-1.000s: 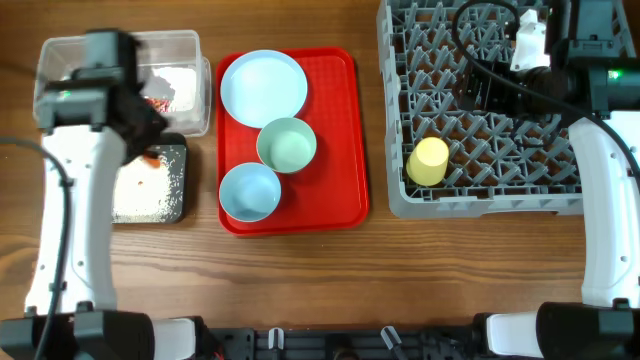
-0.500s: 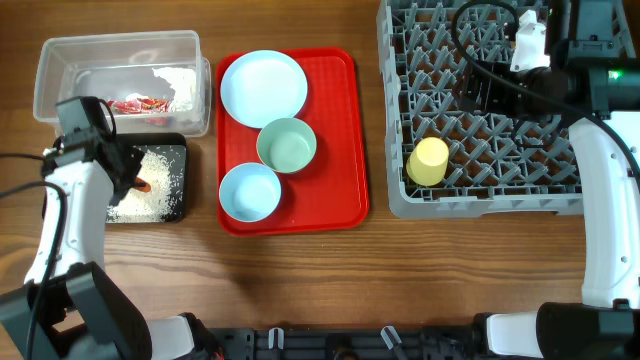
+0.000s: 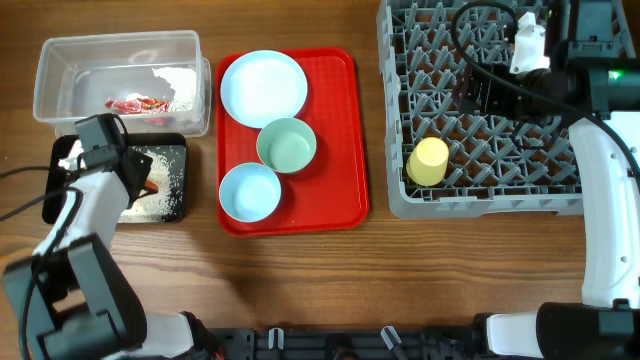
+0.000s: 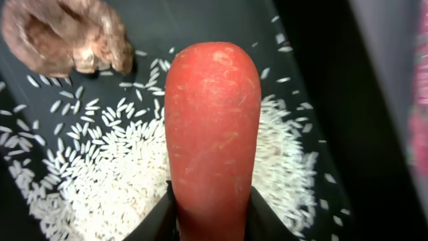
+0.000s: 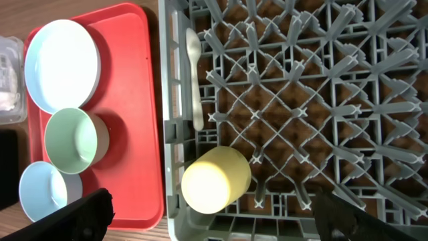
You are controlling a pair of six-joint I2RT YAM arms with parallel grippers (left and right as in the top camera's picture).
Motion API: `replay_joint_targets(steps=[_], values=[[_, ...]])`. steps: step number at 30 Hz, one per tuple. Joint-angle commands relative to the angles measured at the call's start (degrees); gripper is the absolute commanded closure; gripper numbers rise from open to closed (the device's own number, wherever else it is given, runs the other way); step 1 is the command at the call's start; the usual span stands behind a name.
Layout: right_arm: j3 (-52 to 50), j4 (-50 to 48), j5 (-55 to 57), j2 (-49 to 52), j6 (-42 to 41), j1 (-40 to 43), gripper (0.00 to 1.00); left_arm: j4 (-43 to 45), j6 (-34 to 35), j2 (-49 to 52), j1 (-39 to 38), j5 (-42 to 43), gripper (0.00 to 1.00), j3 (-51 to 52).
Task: Sort waste into correct bins and load items into the dishwasher rack
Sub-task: 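Carry the carrot left and drop it onto the black tray, then reach the right gripper to the green bowl on the red tray and grasp it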
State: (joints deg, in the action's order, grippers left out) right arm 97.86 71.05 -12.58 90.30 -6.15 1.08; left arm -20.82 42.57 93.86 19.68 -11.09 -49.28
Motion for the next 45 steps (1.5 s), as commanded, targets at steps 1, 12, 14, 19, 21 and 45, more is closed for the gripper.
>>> replay_joint_targets(steps=[1,12,14,19,21,45], values=[[0.26,0.44,1.16,-1.31,1.66,0.11,0.02,0.46,0.57,3.58,0.44,-1.36,0.76,0.7],[0.26,-0.37,1.75,-1.31,1.66,0.11,0.02,-11.76,-5.25,-2.73,1.18,-1.14,0.28,-7.1],[0.26,-0.94,1.7,-1.31,1.64,0.11,0.03,-16.17,-7.39,-5.4,0.94,-0.2,0.21,-10.71],[0.28,-3.1,-0.04,-1.33,1.73,0.11,0.02,-22.32,-9.35,-14.03,0.68,3.1,0.0,-16.83],[0.28,-4.22,-1.11,-1.33,2.49,0.11,0.02,-22.21,-9.33,-17.62,0.68,4.85,0.0,-16.96],[0.2,-9.62,-1.38,-21.11,8.98,-10.23,0.0,-22.8,-9.33,-25.92,0.68,8.94,0.0,-16.94]])
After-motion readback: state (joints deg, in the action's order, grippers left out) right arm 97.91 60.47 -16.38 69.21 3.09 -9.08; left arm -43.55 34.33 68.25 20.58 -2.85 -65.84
